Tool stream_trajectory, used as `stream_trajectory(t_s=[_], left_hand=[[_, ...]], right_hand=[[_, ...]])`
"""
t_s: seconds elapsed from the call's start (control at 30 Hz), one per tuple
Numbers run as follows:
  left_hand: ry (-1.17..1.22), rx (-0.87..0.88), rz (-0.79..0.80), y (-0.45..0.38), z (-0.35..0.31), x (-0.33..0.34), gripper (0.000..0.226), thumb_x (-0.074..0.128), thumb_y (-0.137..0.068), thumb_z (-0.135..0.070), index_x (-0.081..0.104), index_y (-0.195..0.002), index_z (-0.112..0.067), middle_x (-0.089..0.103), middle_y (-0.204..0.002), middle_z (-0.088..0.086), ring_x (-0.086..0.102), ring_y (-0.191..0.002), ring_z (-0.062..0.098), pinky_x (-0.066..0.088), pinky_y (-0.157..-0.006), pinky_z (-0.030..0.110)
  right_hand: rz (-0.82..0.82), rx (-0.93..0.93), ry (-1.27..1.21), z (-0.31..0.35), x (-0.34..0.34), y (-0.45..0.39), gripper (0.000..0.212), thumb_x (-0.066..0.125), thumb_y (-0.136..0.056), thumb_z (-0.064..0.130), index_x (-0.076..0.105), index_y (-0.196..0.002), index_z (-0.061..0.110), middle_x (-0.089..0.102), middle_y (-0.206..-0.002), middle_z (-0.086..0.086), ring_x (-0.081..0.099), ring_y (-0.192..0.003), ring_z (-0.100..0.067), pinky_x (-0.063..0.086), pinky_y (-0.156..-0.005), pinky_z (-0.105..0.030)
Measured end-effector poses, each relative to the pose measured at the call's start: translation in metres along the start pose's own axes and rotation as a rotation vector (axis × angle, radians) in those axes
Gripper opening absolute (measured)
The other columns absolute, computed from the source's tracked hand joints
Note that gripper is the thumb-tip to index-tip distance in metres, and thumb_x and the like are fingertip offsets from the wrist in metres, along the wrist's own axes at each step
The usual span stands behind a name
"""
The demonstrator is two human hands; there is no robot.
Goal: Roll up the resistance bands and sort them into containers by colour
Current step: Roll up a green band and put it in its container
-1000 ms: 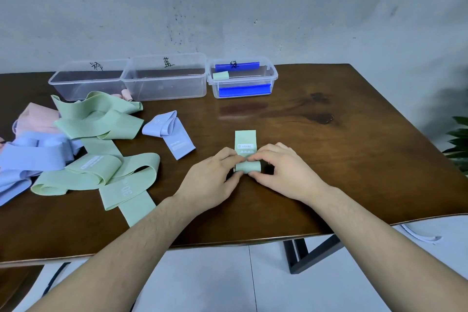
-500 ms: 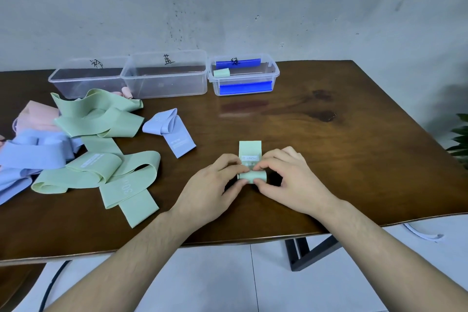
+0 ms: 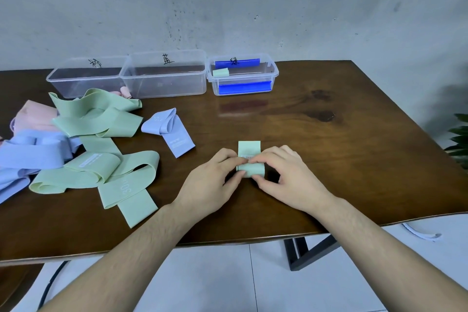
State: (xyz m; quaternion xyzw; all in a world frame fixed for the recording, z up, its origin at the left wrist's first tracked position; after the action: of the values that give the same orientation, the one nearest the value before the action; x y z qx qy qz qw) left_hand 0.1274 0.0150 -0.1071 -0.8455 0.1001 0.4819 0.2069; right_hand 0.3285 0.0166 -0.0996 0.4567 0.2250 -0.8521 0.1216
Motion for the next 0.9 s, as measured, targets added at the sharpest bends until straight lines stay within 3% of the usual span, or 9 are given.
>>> stream_trajectory(t_s=[0.23, 0.43, 0.53, 0.67, 0.9], left_hand=[[0.013, 0.002, 0.019, 0.000, 0.001, -0.002, 0.039, 0.059, -0.096, -0.040, 0.056, -0.134, -0.033, 0.045, -0.127, -0.023, 0.053, -0.068, 0.006, 0.049, -0.063, 0.018], [-0.110, -0.004, 0.078, -0.010, 0.002, -0.003, 0.047, 0.056, -0.096, -0.045, 0.049, -0.141, -0.033, 0.040, -0.134, -0.022, 0.049, -0.074, 0.006, 0.044, -0.063, 0.017], [-0.135, -0.009, 0.113, -0.016, 0.002, -0.003, 0.047, 0.055, -0.097, -0.043, 0.048, -0.142, -0.031, 0.038, -0.131, -0.021, 0.051, -0.077, 0.007, 0.050, -0.066, 0.023], [-0.072, -0.015, 0.107, -0.020, 0.006, -0.003, 0.042, 0.059, -0.096, -0.041, 0.054, -0.137, -0.032, 0.048, -0.122, -0.020, 0.053, -0.072, 0.007, 0.051, -0.068, 0.027], [0.000, 0.014, 0.063, -0.008, 0.000, -0.005, 0.032, 0.069, -0.088, -0.037, 0.064, -0.120, -0.033, 0.057, -0.117, -0.020, 0.050, -0.079, -0.018, 0.035, -0.060, 0.007]], right_hand=[[0.012, 0.039, 0.040, -0.006, 0.003, -0.006, 0.039, 0.065, -0.092, 0.042, 0.061, -0.131, 0.035, 0.058, -0.123, 0.019, 0.040, -0.115, -0.004, 0.039, -0.102, -0.037], [0.031, 0.047, 0.101, -0.007, 0.002, -0.010, 0.045, 0.064, -0.093, 0.043, 0.057, -0.137, 0.037, 0.053, -0.128, 0.020, 0.037, -0.118, -0.006, 0.036, -0.103, -0.037], [0.039, 0.043, 0.108, -0.007, 0.000, -0.012, 0.041, 0.064, -0.093, 0.040, 0.057, -0.134, 0.039, 0.054, -0.129, 0.021, 0.038, -0.116, -0.005, 0.036, -0.100, -0.036], [0.062, 0.069, 0.087, -0.008, 0.000, -0.015, 0.033, 0.065, -0.093, 0.038, 0.061, -0.126, 0.040, 0.057, -0.127, 0.021, 0.041, -0.112, -0.005, 0.037, -0.100, -0.038], [0.060, 0.035, 0.066, -0.005, -0.002, -0.003, 0.032, 0.069, -0.091, 0.036, 0.065, -0.123, 0.038, 0.061, -0.121, 0.022, 0.043, -0.106, -0.004, 0.040, -0.097, -0.034]])
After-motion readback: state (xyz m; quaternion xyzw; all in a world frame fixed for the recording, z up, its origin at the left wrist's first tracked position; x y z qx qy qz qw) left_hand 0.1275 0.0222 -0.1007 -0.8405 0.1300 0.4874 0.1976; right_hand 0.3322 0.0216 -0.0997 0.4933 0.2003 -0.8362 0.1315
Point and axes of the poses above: each hand's wrist, its own y-axis away from the middle knuckle, its own x-axis out of the palm, z = x × y, the point moved 2 cm from there along -y, towards the middle knuckle
